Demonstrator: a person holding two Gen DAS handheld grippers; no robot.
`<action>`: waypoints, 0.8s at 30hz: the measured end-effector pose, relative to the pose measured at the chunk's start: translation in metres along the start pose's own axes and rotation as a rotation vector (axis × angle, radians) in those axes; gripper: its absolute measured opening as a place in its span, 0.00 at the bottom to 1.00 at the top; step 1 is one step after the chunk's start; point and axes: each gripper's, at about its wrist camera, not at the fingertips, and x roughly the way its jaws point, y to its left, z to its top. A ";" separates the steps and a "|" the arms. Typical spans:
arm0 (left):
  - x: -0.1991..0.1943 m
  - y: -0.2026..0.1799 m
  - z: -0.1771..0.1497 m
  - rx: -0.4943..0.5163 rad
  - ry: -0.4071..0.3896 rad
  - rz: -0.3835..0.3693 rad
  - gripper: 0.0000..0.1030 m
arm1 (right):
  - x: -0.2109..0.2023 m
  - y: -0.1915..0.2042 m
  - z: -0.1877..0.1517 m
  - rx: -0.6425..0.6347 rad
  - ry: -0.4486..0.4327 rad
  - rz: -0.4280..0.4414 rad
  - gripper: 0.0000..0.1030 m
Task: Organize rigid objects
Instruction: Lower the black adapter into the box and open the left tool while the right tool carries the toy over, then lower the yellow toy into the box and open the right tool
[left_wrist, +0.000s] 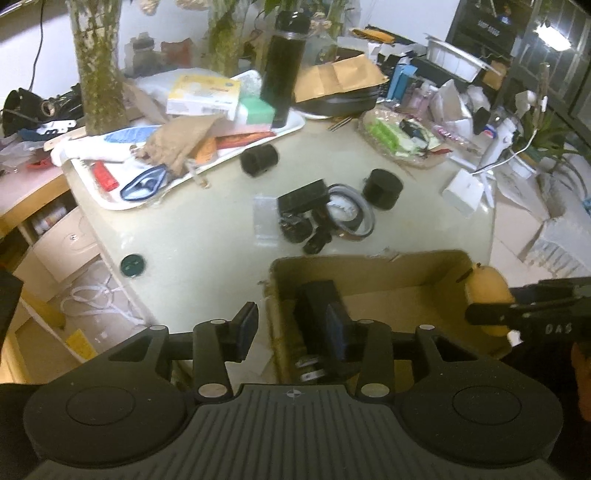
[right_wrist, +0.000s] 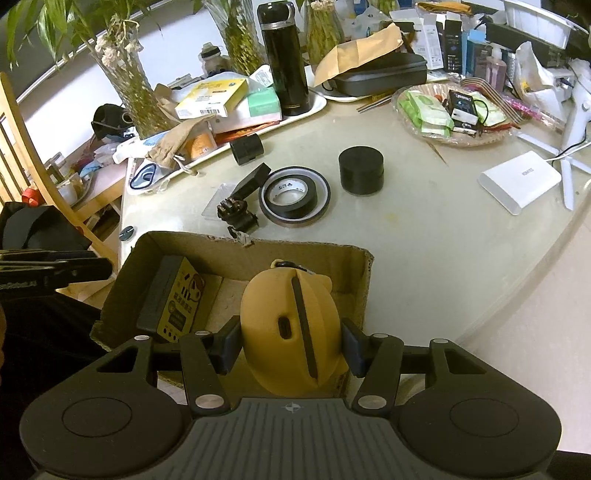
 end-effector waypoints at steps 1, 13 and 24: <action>0.001 0.001 -0.002 0.001 0.006 0.014 0.40 | 0.001 0.001 0.000 0.001 0.001 -0.003 0.57; 0.001 0.006 -0.018 0.028 0.013 0.024 0.40 | 0.013 0.016 0.004 -0.008 0.018 -0.036 0.56; -0.003 0.012 -0.023 0.016 0.003 0.009 0.50 | 0.051 0.028 0.013 -0.039 0.061 -0.133 0.56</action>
